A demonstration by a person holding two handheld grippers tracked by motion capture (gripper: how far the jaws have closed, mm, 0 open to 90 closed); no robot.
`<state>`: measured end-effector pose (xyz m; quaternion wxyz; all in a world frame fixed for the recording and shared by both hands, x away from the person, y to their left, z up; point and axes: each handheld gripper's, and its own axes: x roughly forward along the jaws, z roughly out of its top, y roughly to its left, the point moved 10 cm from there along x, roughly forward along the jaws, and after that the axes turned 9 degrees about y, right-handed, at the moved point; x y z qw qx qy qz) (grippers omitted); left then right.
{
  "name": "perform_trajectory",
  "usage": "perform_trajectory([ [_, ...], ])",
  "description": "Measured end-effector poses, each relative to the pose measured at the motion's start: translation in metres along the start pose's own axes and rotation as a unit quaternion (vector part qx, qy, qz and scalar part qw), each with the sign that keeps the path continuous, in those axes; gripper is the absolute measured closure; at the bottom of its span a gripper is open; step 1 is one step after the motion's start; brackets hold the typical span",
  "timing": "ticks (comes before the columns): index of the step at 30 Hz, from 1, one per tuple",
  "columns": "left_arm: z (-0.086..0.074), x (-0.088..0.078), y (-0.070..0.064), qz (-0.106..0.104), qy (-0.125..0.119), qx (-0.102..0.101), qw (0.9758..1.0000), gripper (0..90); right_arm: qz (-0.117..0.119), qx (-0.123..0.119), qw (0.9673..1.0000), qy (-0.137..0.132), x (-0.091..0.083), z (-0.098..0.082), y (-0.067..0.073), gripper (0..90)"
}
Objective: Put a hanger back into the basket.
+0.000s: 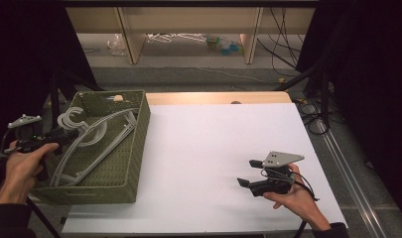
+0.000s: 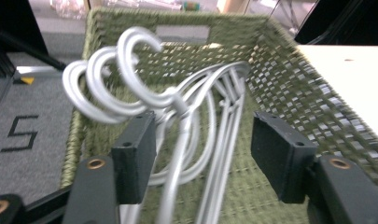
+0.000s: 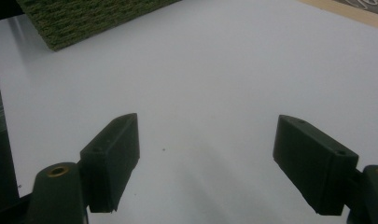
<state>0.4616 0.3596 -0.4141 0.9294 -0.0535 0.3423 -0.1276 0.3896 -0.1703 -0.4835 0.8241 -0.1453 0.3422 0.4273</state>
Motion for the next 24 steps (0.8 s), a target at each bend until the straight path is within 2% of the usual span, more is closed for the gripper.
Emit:
perform_trajectory([
  [5,-0.003,-0.010,-0.026,-0.025,-0.009,0.016,0.9995,35.3,-0.003,-0.002,1.0000,-0.001,0.000,0.000,0.000,23.2],
  [13,-0.009,-0.015,-0.059,-0.046,-0.017,0.040,0.9980,31.1,-0.003,0.001,1.0000,-0.001,0.001,0.000,0.000,21.6],
  [21,-0.014,-0.025,-0.096,-0.068,-0.028,0.069,0.9949,29.0,-0.004,-0.002,1.0000,-0.004,0.001,0.001,0.001,20.7],
  [24,-0.016,-0.028,-0.113,-0.080,-0.034,0.081,0.9929,28.8,-0.001,0.001,1.0000,-0.006,0.001,0.002,0.002,20.3],
])
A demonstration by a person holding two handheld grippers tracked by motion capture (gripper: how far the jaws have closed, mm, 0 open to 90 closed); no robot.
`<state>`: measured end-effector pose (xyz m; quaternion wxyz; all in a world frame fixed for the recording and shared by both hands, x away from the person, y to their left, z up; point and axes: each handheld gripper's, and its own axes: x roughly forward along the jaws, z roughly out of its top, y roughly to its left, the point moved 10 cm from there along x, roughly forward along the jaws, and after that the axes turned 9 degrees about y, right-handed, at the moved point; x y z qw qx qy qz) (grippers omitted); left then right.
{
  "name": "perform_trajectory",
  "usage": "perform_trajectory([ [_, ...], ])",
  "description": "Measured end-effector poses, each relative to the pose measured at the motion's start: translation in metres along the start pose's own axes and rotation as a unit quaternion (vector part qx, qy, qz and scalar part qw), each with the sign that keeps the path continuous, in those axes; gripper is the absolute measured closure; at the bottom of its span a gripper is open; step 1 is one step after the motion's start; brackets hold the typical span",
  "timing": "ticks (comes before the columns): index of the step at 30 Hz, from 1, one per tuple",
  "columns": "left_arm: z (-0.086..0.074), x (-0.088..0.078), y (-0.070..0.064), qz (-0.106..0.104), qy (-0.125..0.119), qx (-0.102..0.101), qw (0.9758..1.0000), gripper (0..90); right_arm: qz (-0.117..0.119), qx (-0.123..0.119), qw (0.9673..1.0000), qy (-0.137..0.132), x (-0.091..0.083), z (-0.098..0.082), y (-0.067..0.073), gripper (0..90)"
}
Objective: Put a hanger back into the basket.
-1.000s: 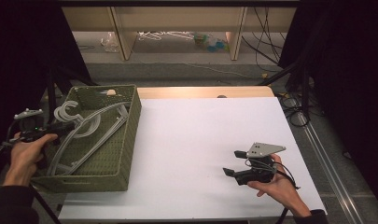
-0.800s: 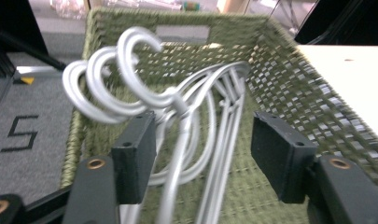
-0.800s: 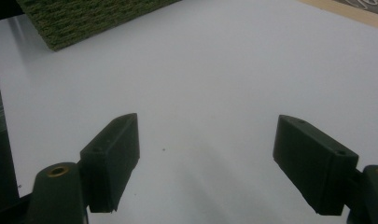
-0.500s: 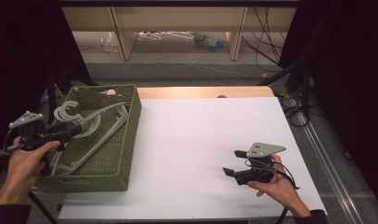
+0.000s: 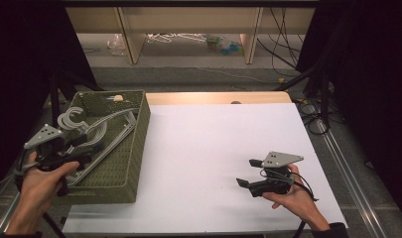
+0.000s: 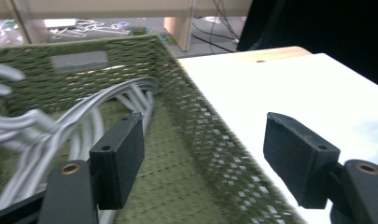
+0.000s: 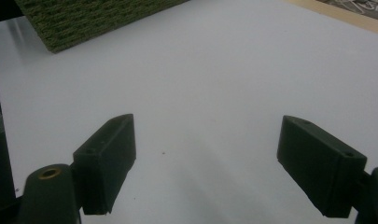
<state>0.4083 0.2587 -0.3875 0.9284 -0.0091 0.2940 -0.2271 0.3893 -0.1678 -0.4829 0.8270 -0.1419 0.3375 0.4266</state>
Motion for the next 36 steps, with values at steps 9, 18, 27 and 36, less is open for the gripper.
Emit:
perform_trajectory([
  [9,-0.012,0.013,-0.056,-0.051,0.001,0.041,0.9979,27.4,0.000,0.000,1.0000,-0.008,0.000,0.002,0.001,19.8],
  [18,-0.028,0.031,-0.109,-0.096,0.000,0.077,0.9924,24.6,-0.005,0.002,0.9997,-0.024,-0.004,0.003,0.005,18.9],
  [27,-0.049,0.042,-0.140,-0.119,-0.026,0.108,0.9867,22.6,0.007,0.005,0.9995,-0.031,-0.005,0.000,0.017,18.2],
  [36,-0.087,0.059,-0.160,-0.156,-0.002,0.114,0.9812,18.9,0.001,0.000,0.9993,-0.038,-0.010,-0.009,0.031,17.5],
])
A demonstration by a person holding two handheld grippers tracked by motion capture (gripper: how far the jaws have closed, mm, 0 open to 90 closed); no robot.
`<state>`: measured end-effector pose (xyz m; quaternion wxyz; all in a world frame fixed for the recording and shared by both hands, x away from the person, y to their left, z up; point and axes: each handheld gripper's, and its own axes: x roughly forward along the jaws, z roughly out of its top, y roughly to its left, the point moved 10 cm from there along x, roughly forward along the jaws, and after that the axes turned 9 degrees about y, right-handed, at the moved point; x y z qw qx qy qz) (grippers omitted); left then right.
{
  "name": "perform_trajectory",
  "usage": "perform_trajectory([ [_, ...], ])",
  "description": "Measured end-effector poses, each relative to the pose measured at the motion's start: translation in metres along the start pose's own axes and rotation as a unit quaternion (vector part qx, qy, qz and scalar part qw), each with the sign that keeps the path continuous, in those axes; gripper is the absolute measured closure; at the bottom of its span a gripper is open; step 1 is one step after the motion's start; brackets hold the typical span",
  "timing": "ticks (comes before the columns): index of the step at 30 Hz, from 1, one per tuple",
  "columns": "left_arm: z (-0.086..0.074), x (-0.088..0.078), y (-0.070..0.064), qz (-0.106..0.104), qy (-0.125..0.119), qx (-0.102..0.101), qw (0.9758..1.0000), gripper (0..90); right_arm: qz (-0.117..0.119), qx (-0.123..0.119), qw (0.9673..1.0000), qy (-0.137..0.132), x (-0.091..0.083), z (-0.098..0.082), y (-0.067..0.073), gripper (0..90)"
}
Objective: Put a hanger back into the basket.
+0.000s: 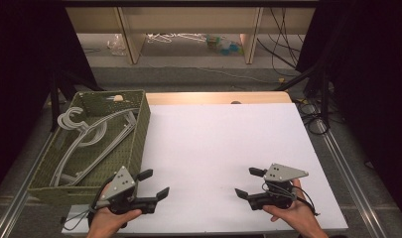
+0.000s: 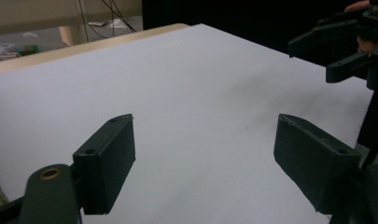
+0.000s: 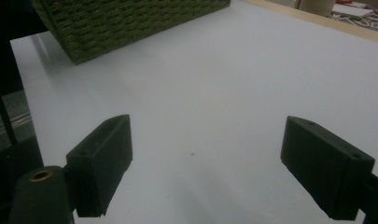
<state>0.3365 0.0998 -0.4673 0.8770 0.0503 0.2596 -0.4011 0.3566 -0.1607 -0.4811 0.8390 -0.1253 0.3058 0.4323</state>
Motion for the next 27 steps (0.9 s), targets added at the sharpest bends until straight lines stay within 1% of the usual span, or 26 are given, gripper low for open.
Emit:
perform_trajectory([
  [1,-0.002,0.000,-0.001,0.001,0.003,0.001,1.0000,18.6,0.000,-0.003,1.0000,-0.001,-0.001,-0.001,0.001,17.4],
  [2,-0.001,0.001,-0.002,-0.002,-0.002,-0.001,1.0000,18.5,0.007,0.004,1.0000,-0.001,-0.002,-0.003,0.005,17.3],
  [3,-0.002,0.001,-0.002,0.000,-0.003,-0.001,1.0000,18.1,0.008,0.002,1.0000,0.005,-0.003,-0.005,0.005,17.2],
  [4,-0.001,0.000,-0.002,0.004,-0.005,0.000,1.0000,17.8,0.001,0.000,1.0000,-0.001,-0.004,-0.004,0.004,17.1],
  [5,-0.001,0.000,-0.001,0.004,-0.006,0.004,1.0000,17.8,0.001,0.005,1.0000,0.002,-0.006,-0.007,0.006,17.1],
  [6,-0.002,0.000,-0.001,0.008,-0.007,0.006,0.9999,17.6,0.001,0.002,1.0000,0.002,-0.006,-0.008,0.006,17.0],
  [7,-0.003,-0.001,0.001,0.013,-0.002,0.016,0.9998,17.2,0.005,0.006,0.9999,0.006,-0.006,-0.010,0.008,17.0],
  [8,-0.003,-0.001,0.001,0.006,-0.007,0.015,0.9998,17.2,0.000,-0.001,1.0000,0.002,-0.006,-0.011,0.007,16.9],
  [9,-0.004,-0.001,0.001,0.010,-0.005,0.001,0.9999,17.2,0.004,0.005,1.0000,0.008,-0.006,-0.013,0.009,16.9],
  [11,-0.004,-0.001,0.002,0.015,-0.003,0.004,0.9999,17.3,0.003,0.003,1.0000,0.008,-0.006,-0.013,0.010,16.9],
  [14,-0.004,-0.001,0.003,0.016,-0.003,0.002,0.9999,17.4,0.005,0.003,0.9999,0.009,-0.005,-0.013,0.011,16.9],
  [15,-0.005,-0.001,0.003,0.017,-0.002,0.004,0.9998,17.4,0.005,0.003,0.9999,0.009,-0.005,-0.013,0.011,16.9],
  [16,-0.005,-0.001,0.004,0.016,-0.002,0.007,0.9999,17.4,0.007,0.003,0.9999,0.010,-0.005,-0.014,0.011,16.9],
  [17,-0.005,0.000,0.003,0.016,-0.002,0.002,0.9999,17.4,0.006,0.003,0.9999,0.010,-0.005,-0.014,0.011,16.9],
  [19,-0.005,0.000,0.003,0.016,-0.002,0.002,0.9999,17.5,0.007,0.002,0.9999,0.010,-0.005,-0.014,0.011,16.9],
  [20,-0.004,0.001,0.002,0.010,-0.005,0.004,0.9999,17.4,0.008,0.002,0.9999,0.010,-0.004,-0.013,0.011,16.8],
  [21,-0.005,0.001,0.002,0.014,-0.002,0.005,0.9999,17.4,0.007,0.002,0.9999,0.009,-0.004,-0.013,0.011,16.8],
  [24,-0.005,0.002,0.001,0.011,-0.003,0.006,0.9999,17.3,0.006,0.001,0.9999,0.010,-0.004,-0.014,0.011,16.8],
  [25,-0.005,0.001,0.001,0.014,0.002,0.007,0.9999,17.2,0.006,0.000,0.9999,0.010,-0.004,-0.014,0.011,16.8],
  [27,-0.005,0.002,0.001,0.010,0.000,0.008,0.9999,17.0,0.005,0.001,1.0000,0.009,-0.004,-0.013,0.011,16.8],
])
